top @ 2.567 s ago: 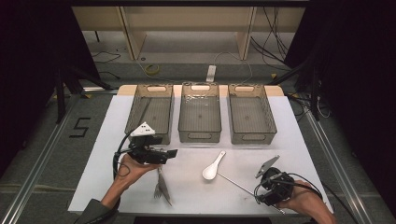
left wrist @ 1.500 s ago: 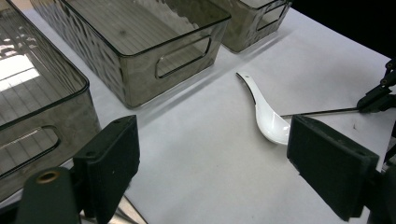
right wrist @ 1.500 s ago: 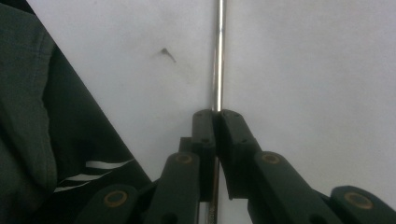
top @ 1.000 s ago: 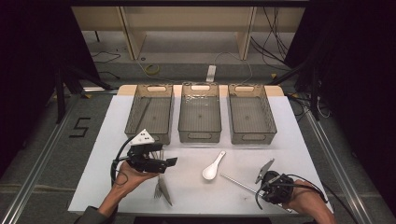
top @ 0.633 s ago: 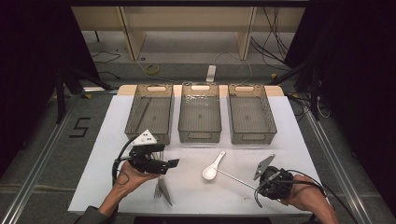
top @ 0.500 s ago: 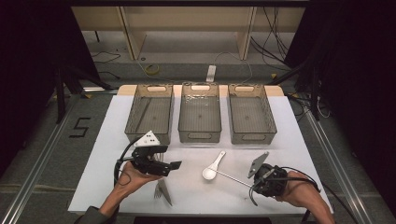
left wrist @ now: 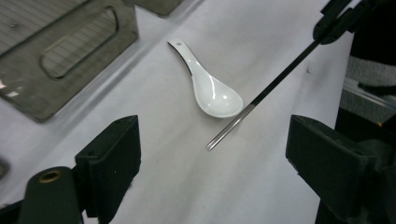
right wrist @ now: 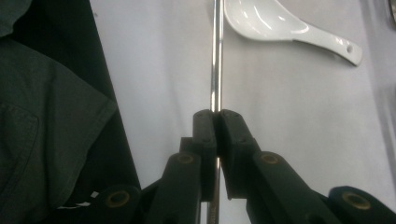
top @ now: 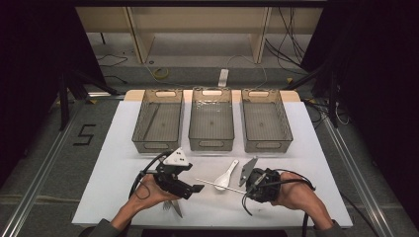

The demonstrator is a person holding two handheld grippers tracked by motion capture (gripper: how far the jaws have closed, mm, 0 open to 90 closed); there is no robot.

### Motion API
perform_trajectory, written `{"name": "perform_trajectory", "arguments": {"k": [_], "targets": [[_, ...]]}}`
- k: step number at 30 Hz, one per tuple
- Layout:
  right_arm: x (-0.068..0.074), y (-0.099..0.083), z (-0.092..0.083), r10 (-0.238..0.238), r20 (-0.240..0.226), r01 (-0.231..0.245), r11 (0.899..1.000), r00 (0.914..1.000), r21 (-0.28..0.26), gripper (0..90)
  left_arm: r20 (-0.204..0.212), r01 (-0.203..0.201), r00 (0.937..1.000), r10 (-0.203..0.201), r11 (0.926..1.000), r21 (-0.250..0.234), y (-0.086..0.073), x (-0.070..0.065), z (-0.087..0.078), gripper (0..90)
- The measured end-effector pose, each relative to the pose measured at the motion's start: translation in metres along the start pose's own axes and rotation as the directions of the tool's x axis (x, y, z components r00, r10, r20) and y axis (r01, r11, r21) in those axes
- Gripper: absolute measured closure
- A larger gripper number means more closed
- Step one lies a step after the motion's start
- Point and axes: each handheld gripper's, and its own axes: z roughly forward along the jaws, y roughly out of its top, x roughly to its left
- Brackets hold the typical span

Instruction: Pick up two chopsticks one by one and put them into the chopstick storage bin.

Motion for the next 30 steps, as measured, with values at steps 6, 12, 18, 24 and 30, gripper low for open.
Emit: {"name": "perform_trajectory", "arguments": {"k": [6,12,18,24,30], "targets": [[0.001,0.012,0.004,-0.025,-0.007,0.025,1.000,0.9997,0.003,85.9,0.026,-0.056,0.9981,0.055,0.9976,0.040,0.004,-0.008,0.008,22.1],[0.002,0.016,0.004,-0.056,-0.010,0.056,0.998,0.9984,0.001,85.9,0.026,-0.113,0.9934,0.112,0.9898,0.086,0.006,-0.013,0.015,31.6],[0.004,0.019,0.005,-0.051,-0.011,0.051,0.999,0.9986,0.001,85.9,0.028,-0.151,0.9885,0.149,0.9805,0.126,0.007,-0.020,0.021,40.4],[0.005,0.021,0.006,-0.066,-0.012,0.066,0.998,0.9977,0.012,85.9,0.038,-0.159,0.9871,0.156,0.9795,0.124,0.007,-0.020,0.021,48.8],[0.006,0.023,0.007,-0.078,-0.018,0.078,0.997,0.9968,0.014,85.9,0.055,-0.175,0.9841,0.169,0.9757,0.132,0.007,-0.021,0.021,57.9]]}}
